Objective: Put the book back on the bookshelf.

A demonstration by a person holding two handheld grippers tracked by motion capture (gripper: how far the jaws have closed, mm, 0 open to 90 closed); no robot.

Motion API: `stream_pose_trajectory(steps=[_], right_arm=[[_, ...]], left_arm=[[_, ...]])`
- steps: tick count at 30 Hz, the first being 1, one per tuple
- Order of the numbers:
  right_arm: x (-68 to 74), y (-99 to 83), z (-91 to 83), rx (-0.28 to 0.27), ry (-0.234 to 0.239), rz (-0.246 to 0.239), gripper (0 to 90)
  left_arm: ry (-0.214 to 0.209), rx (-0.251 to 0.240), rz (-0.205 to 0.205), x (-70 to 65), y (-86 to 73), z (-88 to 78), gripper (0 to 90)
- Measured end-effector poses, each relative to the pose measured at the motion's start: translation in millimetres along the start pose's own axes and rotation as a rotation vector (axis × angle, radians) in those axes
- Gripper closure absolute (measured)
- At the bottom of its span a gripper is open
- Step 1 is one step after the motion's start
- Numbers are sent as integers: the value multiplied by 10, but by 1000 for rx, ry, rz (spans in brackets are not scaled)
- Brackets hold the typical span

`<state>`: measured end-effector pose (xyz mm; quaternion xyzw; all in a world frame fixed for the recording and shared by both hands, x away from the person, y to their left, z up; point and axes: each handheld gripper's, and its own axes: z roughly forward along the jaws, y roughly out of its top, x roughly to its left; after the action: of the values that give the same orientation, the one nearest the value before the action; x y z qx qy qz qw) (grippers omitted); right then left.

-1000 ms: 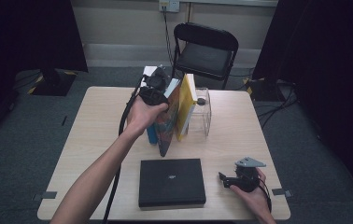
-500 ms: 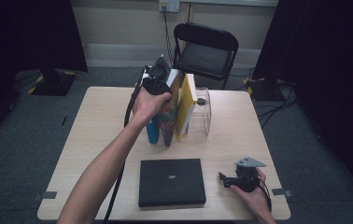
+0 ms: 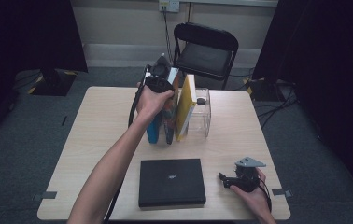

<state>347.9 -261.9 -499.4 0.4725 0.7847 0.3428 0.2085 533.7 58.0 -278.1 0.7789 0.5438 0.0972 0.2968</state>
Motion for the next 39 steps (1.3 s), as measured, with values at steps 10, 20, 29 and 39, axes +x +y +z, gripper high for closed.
stream_pose_trajectory(steps=[10, 20, 29, 39], right_arm=[[2, -1, 0, -1, 0, -2, 147], [1, -1, 0, -1, 0, -3, 147], [5, 1, 2, -1, -3, -1, 147], [5, 2, 3, -1, -3, -1, 147]], left_arm=[[-87, -222, 111, -2, -310, -82, 453], [-99, -407, 250, -6, -722, -211, 352], [-72, -450, 237, 80, -966, -97, 454], [-70, -452, 214, 87, -1109, 225, 500]])
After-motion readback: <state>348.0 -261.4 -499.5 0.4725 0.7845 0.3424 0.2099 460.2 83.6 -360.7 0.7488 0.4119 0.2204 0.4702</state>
